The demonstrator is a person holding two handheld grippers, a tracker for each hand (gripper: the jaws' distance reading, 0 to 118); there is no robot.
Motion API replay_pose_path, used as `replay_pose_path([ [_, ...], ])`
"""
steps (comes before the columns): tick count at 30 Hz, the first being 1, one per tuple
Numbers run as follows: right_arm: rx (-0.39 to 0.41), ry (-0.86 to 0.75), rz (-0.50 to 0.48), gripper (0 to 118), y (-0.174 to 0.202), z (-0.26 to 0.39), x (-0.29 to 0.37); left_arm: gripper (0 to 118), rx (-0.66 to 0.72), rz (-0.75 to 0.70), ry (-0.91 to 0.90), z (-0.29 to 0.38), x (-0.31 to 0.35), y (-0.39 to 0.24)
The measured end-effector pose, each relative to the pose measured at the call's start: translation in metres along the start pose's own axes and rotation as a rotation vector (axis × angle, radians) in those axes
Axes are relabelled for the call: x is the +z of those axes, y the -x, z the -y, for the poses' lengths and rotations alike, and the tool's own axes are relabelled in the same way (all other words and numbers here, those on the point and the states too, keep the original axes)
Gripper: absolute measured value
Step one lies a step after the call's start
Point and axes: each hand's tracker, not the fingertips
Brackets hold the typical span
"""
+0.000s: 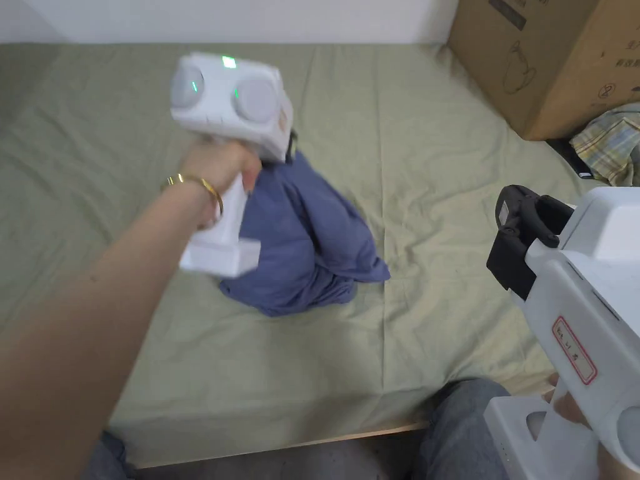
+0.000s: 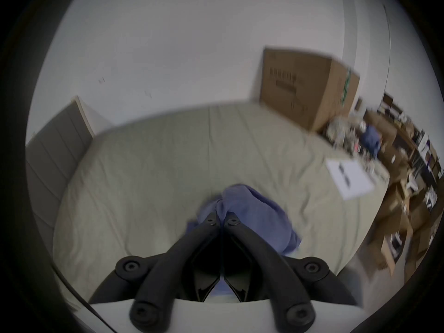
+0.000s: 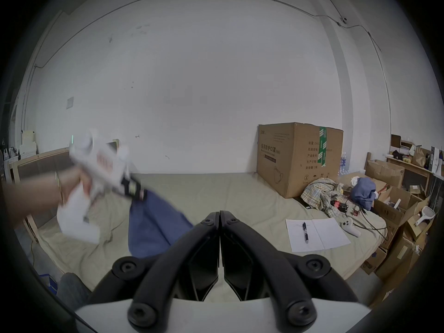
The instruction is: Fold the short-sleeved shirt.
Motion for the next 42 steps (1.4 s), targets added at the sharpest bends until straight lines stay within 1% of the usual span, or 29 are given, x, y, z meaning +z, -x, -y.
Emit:
replay_pose_path([
  [2, -0.006, 0.018, 0.007, 0, -0.001, 0.003, -0.007, 0, 0.017, 0.008, 0.125, 0.039, -0.033, -0.008],
  [5, -0.010, 0.033, 0.009, 0, -0.001, 0.007, -0.014, 1, 0.040, 0.011, 0.240, 0.086, -0.064, -0.016],
  [6, -0.009, 0.038, 0.006, 0, -0.001, 0.008, -0.016, 8, 0.036, 0.009, 0.255, 0.095, -0.070, -0.018],
  [7, -0.009, 0.045, 0.004, 0, 0.000, 0.010, -0.018, 11, 0.031, -0.001, 0.262, 0.104, -0.076, -0.018],
  [8, -0.009, 0.051, 0.000, 0, 0.000, 0.011, -0.020, 11, 0.039, 0.000, 0.252, 0.111, -0.078, -0.018],
  [10, -0.006, 0.060, -0.005, 0, 0.003, 0.012, -0.022, 32, 0.066, -0.001, 0.237, 0.115, -0.078, -0.014],
  [11, -0.005, 0.063, -0.008, 0, 0.005, 0.012, -0.023, 46, 0.092, 0.011, 0.209, 0.112, -0.074, -0.008],
  [13, -0.002, 0.062, -0.016, 0, 0.007, 0.012, -0.024, 61, 0.132, 0.036, 0.167, 0.103, -0.063, 0.004],
  [16, 0.009, 0.056, -0.030, 0, 0.012, 0.009, -0.027, 89, 0.178, 0.113, -0.005, 0.081, -0.021, 0.026],
  [17, 0.015, 0.051, -0.036, 0, 0.014, 0.007, -0.029, 103, 0.198, 0.082, -0.093, 0.072, -0.002, 0.034],
  [18, 0.018, 0.046, -0.039, 0, 0.016, 0.005, -0.030, 110, 0.214, 0.065, -0.160, 0.066, 0.014, 0.041],
  [19, 0.021, 0.036, -0.047, 0, 0.018, 0.003, -0.032, 112, 0.231, 0.055, -0.237, 0.057, 0.032, 0.050],
  [21, 0.026, 0.013, -0.060, 0, 0.023, -0.002, -0.035, 112, 0.235, 0.031, -0.400, 0.051, 0.073, 0.063],
  [23, 0.030, -0.009, -0.070, 0, 0.028, -0.007, -0.039, 113, 0.204, -0.066, -0.541, 0.052, 0.110, 0.069],
  [25, 0.025, -0.026, -0.078, 0, 0.033, -0.011, -0.042, 113, 0.165, -0.196, -0.656, 0.063, 0.140, 0.068],
  [26, 0.020, -0.035, -0.083, 0, 0.035, -0.013, -0.043, 113, 0.141, -0.251, -0.707, 0.071, 0.149, 0.067],
  [28, 0.010, -0.046, -0.090, 0, 0.039, -0.014, -0.045, 113, 0.111, -0.344, -0.748, 0.088, 0.164, 0.064],
  [30, 0.000, -0.056, -0.097, 0, 0.043, -0.014, -0.047, 109, 0.113, -0.398, -0.750, 0.105, 0.171, 0.061],
  [31, -0.002, -0.058, -0.097, 0, 0.045, -0.013, -0.047, 105, 0.113, -0.411, -0.744, 0.115, 0.172, 0.059],
  [32, -0.004, -0.059, -0.098, 0, 0.047, -0.012, -0.048, 92, 0.118, -0.407, -0.739, 0.125, 0.173, 0.057],
  [33, -0.007, -0.059, -0.100, 0, 0.048, -0.011, -0.048, 77, 0.125, -0.409, -0.738, 0.133, 0.172, 0.056],
  [34, -0.009, -0.058, -0.102, 0, 0.049, -0.009, -0.048, 59, 0.136, -0.408, -0.733, 0.141, 0.171, 0.056],
  [35, -0.011, -0.056, -0.103, 0, 0.050, -0.007, -0.048, 36, 0.159, -0.404, -0.720, 0.147, 0.169, 0.056],
  [36, -0.010, -0.055, -0.104, 0, 0.051, -0.005, -0.048, 23, 0.191, -0.380, -0.710, 0.154, 0.166, 0.057],
  [37, -0.006, -0.052, -0.102, 0, 0.052, -0.003, -0.048, 23, 0.206, -0.355, -0.694, 0.160, 0.163, 0.057],
  [38, -0.003, -0.048, -0.101, 0, 0.052, 0.000, -0.048, 19, 0.213, -0.348, -0.673, 0.165, 0.160, 0.057],
  [40, -0.002, -0.041, -0.099, 0, 0.053, 0.005, -0.047, 2, 0.197, -0.359, -0.663, 0.174, 0.156, 0.053],
  [42, 0.006, -0.021, -0.089, 0, 0.053, 0.010, -0.049, 0, 0.181, -0.366, -0.633, 0.181, 0.153, 0.051],
])
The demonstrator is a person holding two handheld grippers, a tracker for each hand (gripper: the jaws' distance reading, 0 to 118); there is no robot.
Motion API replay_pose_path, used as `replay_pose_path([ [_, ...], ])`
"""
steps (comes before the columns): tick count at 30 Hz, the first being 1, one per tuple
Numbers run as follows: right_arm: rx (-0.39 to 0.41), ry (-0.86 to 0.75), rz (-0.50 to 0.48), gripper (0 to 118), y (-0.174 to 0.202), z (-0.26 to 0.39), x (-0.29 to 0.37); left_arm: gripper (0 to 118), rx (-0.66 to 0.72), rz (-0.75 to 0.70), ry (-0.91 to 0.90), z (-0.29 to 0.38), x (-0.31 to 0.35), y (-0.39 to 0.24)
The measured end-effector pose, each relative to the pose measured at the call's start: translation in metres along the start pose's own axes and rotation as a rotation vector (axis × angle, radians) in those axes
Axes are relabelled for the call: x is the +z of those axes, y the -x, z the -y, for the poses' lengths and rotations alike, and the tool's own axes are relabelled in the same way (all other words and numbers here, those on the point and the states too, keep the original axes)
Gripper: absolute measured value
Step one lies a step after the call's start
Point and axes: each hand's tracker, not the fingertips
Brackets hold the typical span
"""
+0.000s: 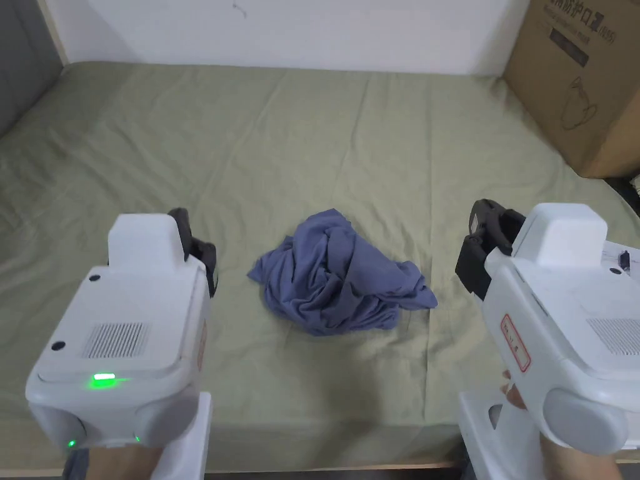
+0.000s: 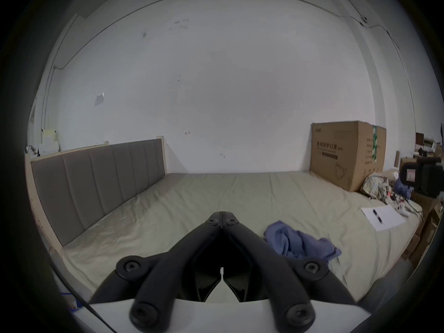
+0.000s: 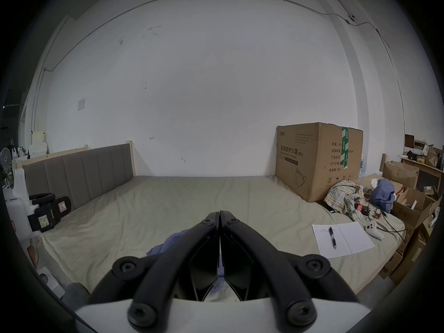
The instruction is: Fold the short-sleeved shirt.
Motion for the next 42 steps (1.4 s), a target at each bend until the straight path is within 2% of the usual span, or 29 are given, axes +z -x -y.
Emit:
replay_pose_path([
  [5, -0.042, 0.031, 0.000, 0, -0.004, 0.009, -0.001, 0, 0.046, 0.040, 0.061, 0.010, 0.001, 0.002],
  [7, -0.094, 0.040, -0.050, 0, -0.002, 0.010, 0.000, 0, 0.045, 0.044, 0.069, 0.010, 0.000, 0.003],
  [13, -0.087, 0.044, -0.044, 0, -0.007, 0.011, -0.006, 0, 0.076, 0.058, 0.117, 0.006, -0.017, 0.002],
  [15, -0.084, 0.050, -0.048, 0, -0.008, 0.012, -0.008, 23, 0.082, 0.053, 0.158, 0.005, -0.034, 0.002],
  [16, -0.081, 0.054, -0.050, 0, -0.009, 0.012, -0.010, 39, 0.072, 0.047, 0.207, 0.004, -0.048, 0.001],
  [17, -0.078, 0.059, -0.052, 0, -0.009, 0.012, -0.011, 64, 0.068, 0.063, 0.263, 0.001, -0.062, 0.000],
  [18, -0.076, 0.062, -0.054, 0, -0.010, 0.013, -0.013, 79, 0.088, 0.085, 0.297, 0.000, -0.076, 0.001],
  [19, -0.028, 0.070, 0.000, 0, -0.012, 0.015, -0.016, 91, 0.099, 0.114, 0.363, -0.002, -0.094, 0.001],
  [20, -0.023, 0.079, 0.001, 0, -0.013, 0.015, -0.018, 102, 0.118, 0.131, 0.407, -0.003, -0.111, 0.000],
  [22, -0.025, 0.093, 0.002, 0, -0.014, 0.017, -0.023, 109, 0.114, 0.138, 0.473, -0.002, -0.143, -0.005],
  [23, -0.041, 0.095, -0.021, 0, -0.014, 0.019, -0.026, 109, 0.096, 0.136, 0.536, 0.001, -0.163, -0.008],
  [29, -0.050, 0.160, 0.003, 0, -0.020, 0.030, -0.041, 108, 0.012, 0.110, 0.814, 0.031, -0.251, -0.030],
  [31, -0.023, 0.177, 0.021, 0, -0.023, 0.033, -0.046, 103, -0.008, 0.092, 0.894, 0.046, -0.272, -0.037],
  [36, -0.024, 0.214, 0.052, 0, -0.033, 0.039, -0.058, 93, -0.033, 0.097, 0.970, 0.071, -0.291, -0.054],
  [37, -0.024, 0.220, 0.058, 0, -0.034, 0.040, -0.060, 90, -0.024, 0.107, 0.979, 0.073, -0.290, -0.054],
  [40, -0.025, 0.233, 0.070, 0, -0.039, 0.043, -0.065, 68, -0.001, 0.141, 0.996, 0.079, -0.292, -0.061],
  [42, -0.034, 0.248, 0.072, 0, -0.040, 0.043, -0.066, 47, 0.014, 0.167, 1.008, 0.082, -0.293, -0.063],
])
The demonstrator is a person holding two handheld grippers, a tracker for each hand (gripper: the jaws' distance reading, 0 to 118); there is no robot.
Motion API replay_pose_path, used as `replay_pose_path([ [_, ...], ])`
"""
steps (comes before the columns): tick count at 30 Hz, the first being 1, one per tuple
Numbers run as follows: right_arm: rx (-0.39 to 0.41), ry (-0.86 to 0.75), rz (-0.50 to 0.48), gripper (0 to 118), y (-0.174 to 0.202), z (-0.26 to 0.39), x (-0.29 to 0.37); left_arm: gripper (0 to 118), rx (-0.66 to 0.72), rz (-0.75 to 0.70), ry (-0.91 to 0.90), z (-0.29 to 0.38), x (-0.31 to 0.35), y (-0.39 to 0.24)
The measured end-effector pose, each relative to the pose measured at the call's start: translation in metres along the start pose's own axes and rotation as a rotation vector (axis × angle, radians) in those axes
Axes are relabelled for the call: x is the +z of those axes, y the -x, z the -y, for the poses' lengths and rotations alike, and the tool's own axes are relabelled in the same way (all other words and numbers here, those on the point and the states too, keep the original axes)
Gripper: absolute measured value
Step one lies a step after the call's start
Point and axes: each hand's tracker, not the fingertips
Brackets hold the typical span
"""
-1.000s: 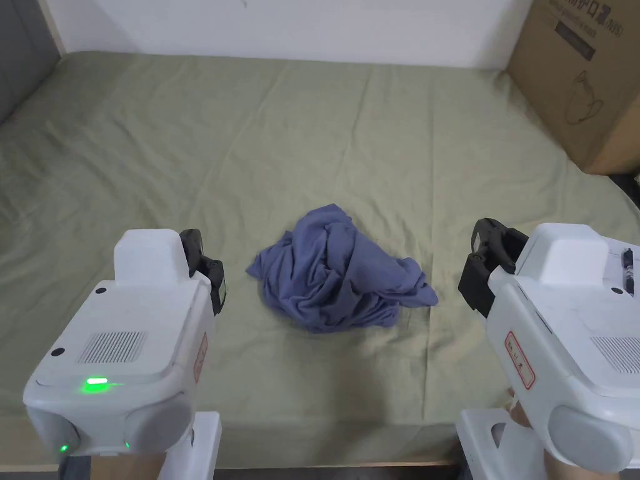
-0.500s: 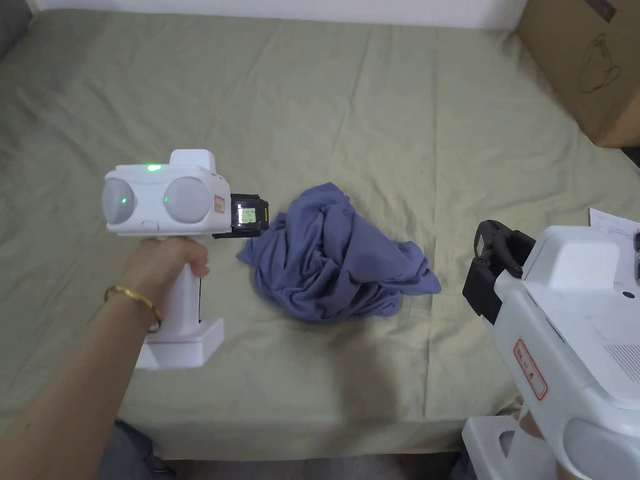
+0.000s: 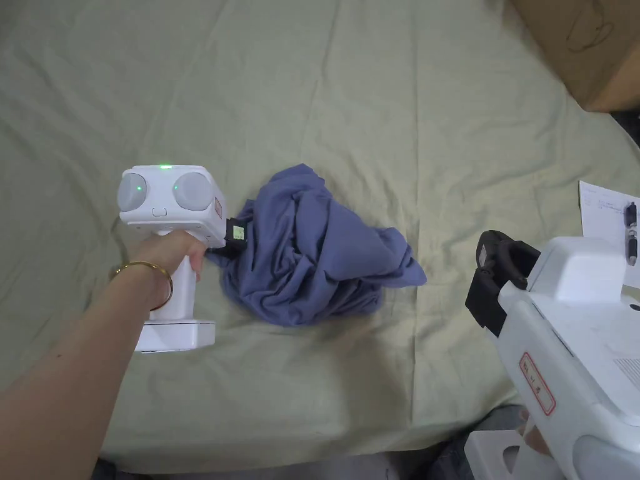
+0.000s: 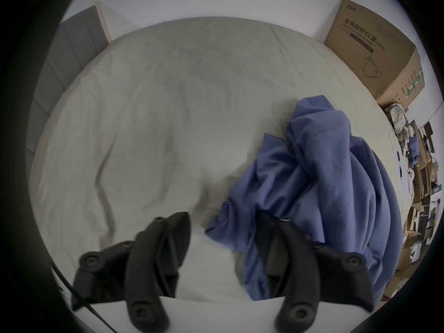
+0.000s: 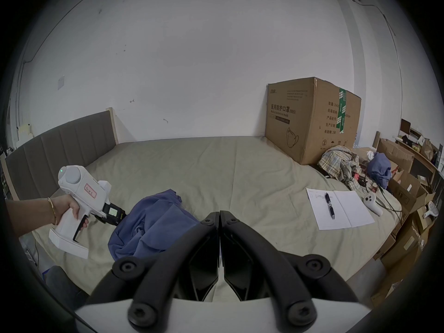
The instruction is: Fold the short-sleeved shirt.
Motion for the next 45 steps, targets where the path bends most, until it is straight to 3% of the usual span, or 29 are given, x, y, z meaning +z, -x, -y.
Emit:
replay_pose_path([
  [2, -0.049, -0.007, -0.009, 0, 0.000, 0.000, 0.001, 15, 0.013, 0.047, 0.006, 0.003, -0.003, -0.003],
  [5, -0.038, -0.004, -0.007, 0, 0.000, 0.000, 0.001, 4, 0.009, 0.045, 0.006, 0.003, -0.005, -0.005],
  [8, -0.036, 0.001, -0.017, 0, 0.000, -0.002, 0.001, 2, -0.009, 0.049, -0.003, -0.001, 0.003, -0.002],
  [16, -0.044, 0.067, -0.117, 4, -0.005, -0.042, -0.034, 2, 0.016, 0.101, -0.255, 0.017, 0.076, 0.020],
  [17, -0.035, 0.183, -0.166, 26, -0.005, -0.043, -0.045, 2, 0.018, 0.102, -0.261, 0.020, 0.080, 0.022],
  [19, -0.035, 0.295, -0.190, 88, -0.007, -0.050, -0.071, 2, 0.031, 0.104, -0.266, 0.026, 0.082, 0.027],
  [20, 0.014, 0.321, -0.171, 106, -0.009, -0.052, -0.087, 2, 0.034, 0.106, -0.270, 0.029, 0.083, 0.028],
  [21, 0.033, 0.327, -0.169, 108, -0.011, -0.053, -0.099, 2, 0.035, 0.104, -0.273, 0.032, 0.084, 0.030],
  [24, 0.043, 0.463, -0.182, 108, -0.016, -0.047, -0.149, 2, 0.043, 0.090, -0.271, 0.039, 0.080, 0.033],
  [26, 0.014, 0.586, -0.111, 106, -0.024, -0.030, -0.179, 2, 0.050, 0.087, -0.267, 0.043, 0.078, 0.035],
  [29, -0.017, 0.701, -0.013, 86, -0.031, -0.009, -0.206, 2, 0.052, 0.085, -0.264, 0.045, 0.077, 0.037],
  [32, -0.056, 0.772, -0.020, 71, -0.031, 0.014, -0.219, 2, 0.053, 0.082, -0.260, 0.045, 0.075, 0.039],
  [34, -0.138, 0.774, -0.038, 63, -0.029, 0.024, -0.222, 2, 0.049, 0.078, -0.256, 0.045, 0.073, 0.040],
  [36, -0.214, 0.764, -0.072, 34, -0.026, 0.031, -0.225, 2, 0.046, 0.073, -0.250, 0.046, 0.071, 0.039],
  [38, -0.203, 0.764, -0.010, 4, -0.024, 0.036, -0.227, 2, 0.052, 0.072, -0.244, 0.047, 0.068, 0.041],
  [42, -0.236, 0.723, -0.055, 4, -0.028, 0.026, -0.217, 2, 0.072, 0.077, -0.242, 0.049, 0.071, 0.045],
  [44, -0.156, 0.685, -0.103, 4, -0.032, 0.009, -0.199, 2, 0.096, 0.088, -0.257, 0.051, 0.081, 0.049],
  [45, -0.130, 0.690, -0.076, 4, -0.037, -0.002, -0.186, 2, 0.120, 0.108, -0.284, 0.050, 0.089, 0.053],
])
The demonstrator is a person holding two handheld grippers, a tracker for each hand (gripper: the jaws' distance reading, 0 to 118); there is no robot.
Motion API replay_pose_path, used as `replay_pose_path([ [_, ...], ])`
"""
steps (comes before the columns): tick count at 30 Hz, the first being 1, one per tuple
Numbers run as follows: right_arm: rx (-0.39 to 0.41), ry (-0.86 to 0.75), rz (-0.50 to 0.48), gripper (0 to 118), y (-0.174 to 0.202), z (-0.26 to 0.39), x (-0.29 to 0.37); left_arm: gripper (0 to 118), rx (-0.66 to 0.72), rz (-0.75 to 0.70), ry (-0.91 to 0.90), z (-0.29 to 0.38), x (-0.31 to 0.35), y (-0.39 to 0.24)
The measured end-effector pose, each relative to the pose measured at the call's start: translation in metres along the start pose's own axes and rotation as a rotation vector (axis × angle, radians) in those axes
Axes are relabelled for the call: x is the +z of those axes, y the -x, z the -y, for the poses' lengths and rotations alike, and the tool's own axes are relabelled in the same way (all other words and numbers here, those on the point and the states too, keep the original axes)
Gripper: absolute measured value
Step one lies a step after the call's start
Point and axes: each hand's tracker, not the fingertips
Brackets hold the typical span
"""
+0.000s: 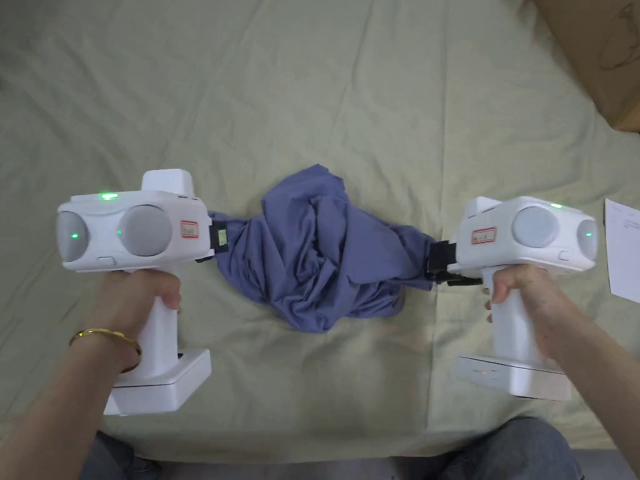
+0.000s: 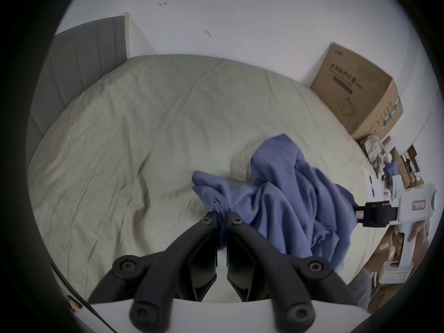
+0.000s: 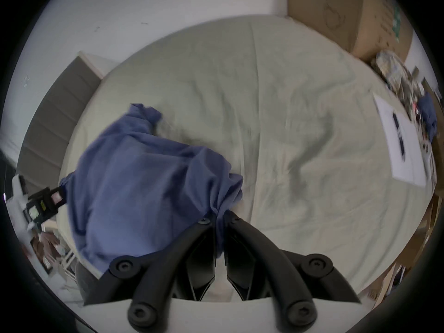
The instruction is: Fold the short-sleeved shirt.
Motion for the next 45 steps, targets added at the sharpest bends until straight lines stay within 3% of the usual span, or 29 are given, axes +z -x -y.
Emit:
replay_pose_path([
  [7, 0.140, -0.257, -0.063, 4, -0.011, -0.021, 0.158, 2, 0.066, -0.021, -0.145, -0.033, 0.071, 0.023],
  [9, 0.113, -0.293, -0.112, 4, -0.014, -0.026, 0.203, 2, 0.087, -0.022, -0.197, -0.047, 0.097, 0.033],
  [16, 0.134, -0.527, -0.034, 4, -0.019, -0.053, 0.332, 2, 0.088, -0.060, -0.455, -0.112, 0.203, 0.050],
  [23, 0.144, -0.704, 0.057, 3, -0.010, -0.098, 0.409, 2, 0.053, -0.071, -0.674, -0.184, 0.299, 0.040],
  [33, 0.075, -0.809, 0.225, 3, 0.021, -0.206, 0.428, 2, 0.017, -0.120, -0.718, -0.302, 0.316, 0.000],
  [39, 0.031, -0.833, 0.291, 3, 0.032, -0.262, 0.403, 2, -0.016, -0.192, -0.743, -0.348, 0.274, -0.021],
  [45, 0.014, -0.796, 0.346, 3, 0.026, -0.288, 0.338, 2, -0.065, -0.219, -0.685, -0.359, 0.204, -0.025],
])
